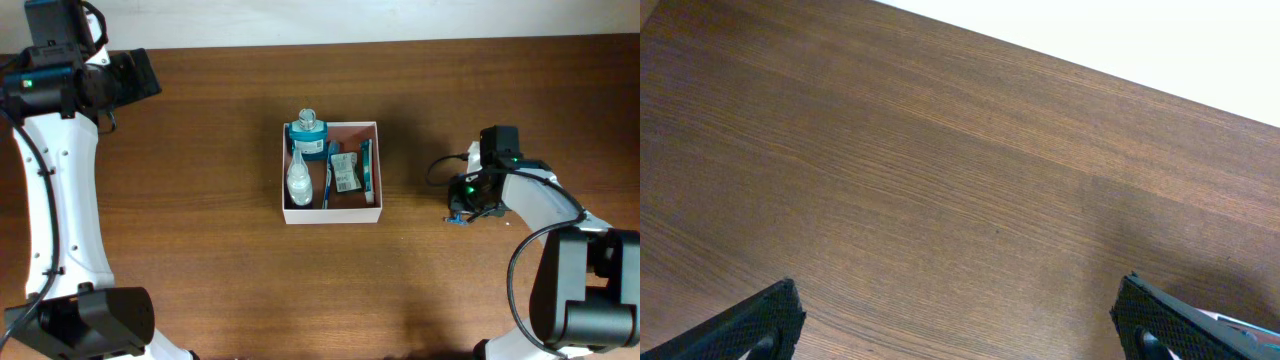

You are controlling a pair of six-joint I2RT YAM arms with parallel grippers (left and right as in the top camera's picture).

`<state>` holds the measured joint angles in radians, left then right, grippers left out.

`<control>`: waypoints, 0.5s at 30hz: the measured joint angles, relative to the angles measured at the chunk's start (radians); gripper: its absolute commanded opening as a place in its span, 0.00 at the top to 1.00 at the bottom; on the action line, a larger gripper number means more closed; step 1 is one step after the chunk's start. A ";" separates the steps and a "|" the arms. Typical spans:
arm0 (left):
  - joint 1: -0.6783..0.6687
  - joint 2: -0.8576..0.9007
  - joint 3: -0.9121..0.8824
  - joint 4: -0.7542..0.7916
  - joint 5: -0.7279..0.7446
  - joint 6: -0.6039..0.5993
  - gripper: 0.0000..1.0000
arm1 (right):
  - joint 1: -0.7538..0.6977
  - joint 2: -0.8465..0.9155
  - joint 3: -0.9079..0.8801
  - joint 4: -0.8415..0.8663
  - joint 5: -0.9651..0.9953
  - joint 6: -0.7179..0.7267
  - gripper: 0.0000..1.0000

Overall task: Pack container
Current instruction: 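Lower right gripper and grasp the blue razor handle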

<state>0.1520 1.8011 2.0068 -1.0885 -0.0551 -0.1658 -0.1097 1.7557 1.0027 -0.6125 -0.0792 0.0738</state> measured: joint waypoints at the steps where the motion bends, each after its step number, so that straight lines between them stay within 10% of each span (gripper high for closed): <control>1: 0.000 0.000 0.000 0.000 0.000 0.000 0.00 | 0.000 0.000 0.000 0.001 0.000 0.003 0.90; 15: 0.000 0.000 0.000 0.000 0.000 0.000 0.00 | 0.000 0.000 -0.001 0.002 0.004 0.006 0.77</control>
<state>0.1520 1.8011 2.0068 -1.0885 -0.0551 -0.1658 -0.1097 1.7554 1.0019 -0.6109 -0.0753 0.0803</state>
